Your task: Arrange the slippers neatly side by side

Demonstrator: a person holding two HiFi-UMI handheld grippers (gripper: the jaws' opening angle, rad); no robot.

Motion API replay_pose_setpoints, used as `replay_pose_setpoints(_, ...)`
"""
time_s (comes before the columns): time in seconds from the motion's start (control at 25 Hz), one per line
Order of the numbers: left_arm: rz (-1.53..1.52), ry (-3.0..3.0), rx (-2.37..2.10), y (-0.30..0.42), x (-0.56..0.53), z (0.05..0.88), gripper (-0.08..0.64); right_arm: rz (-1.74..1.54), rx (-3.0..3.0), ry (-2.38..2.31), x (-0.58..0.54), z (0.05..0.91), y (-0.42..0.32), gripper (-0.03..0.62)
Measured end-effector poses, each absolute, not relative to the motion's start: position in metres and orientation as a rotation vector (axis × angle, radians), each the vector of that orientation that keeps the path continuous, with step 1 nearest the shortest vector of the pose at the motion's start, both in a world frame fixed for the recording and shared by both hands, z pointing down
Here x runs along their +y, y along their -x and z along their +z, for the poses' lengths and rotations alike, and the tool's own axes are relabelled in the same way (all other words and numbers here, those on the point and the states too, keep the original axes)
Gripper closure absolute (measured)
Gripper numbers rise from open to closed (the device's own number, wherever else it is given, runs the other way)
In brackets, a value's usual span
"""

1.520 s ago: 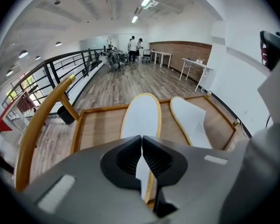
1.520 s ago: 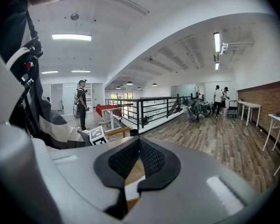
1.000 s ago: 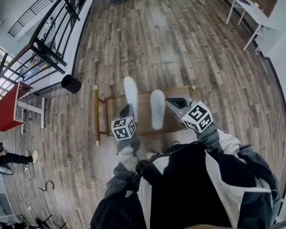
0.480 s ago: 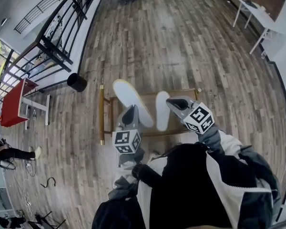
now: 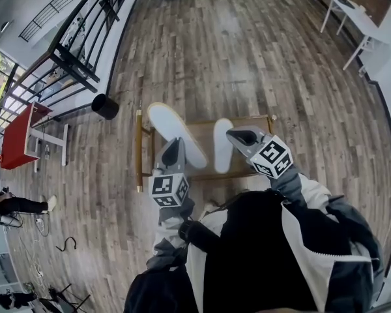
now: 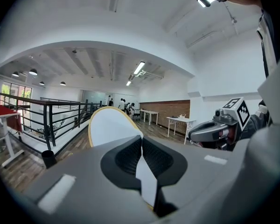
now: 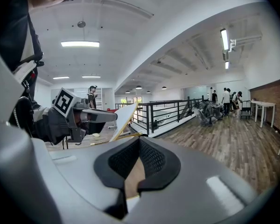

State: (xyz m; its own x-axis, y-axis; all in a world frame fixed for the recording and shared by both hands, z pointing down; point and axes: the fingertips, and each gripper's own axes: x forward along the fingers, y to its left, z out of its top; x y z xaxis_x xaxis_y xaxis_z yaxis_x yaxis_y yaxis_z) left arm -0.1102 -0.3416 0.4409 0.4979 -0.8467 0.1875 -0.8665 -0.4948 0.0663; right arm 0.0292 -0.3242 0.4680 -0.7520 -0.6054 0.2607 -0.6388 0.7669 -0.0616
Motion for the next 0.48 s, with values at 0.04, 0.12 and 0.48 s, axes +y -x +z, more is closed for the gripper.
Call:
replay_pose_setpoints(0.04,0.204,-2.585,-1.491,0.111,-0.343,0.442,0.534,0.214,-2.738,-0.979,-0.325,0.467,-0.029,0.588)
replay_pose_setpoints(0.12,0.233,-2.572,-1.496,0.114,-0.345,0.449,0.534,0.213,-2.736,-0.981,-0.326,0.464,-0.03,0.588)
replay_pose_setpoints(0.48,0.436,-2.439,-1.51,0.152,-0.356,0.516,0.534,0.216,-2.721,-1.015,-0.324,0.467,-0.035,0.588)
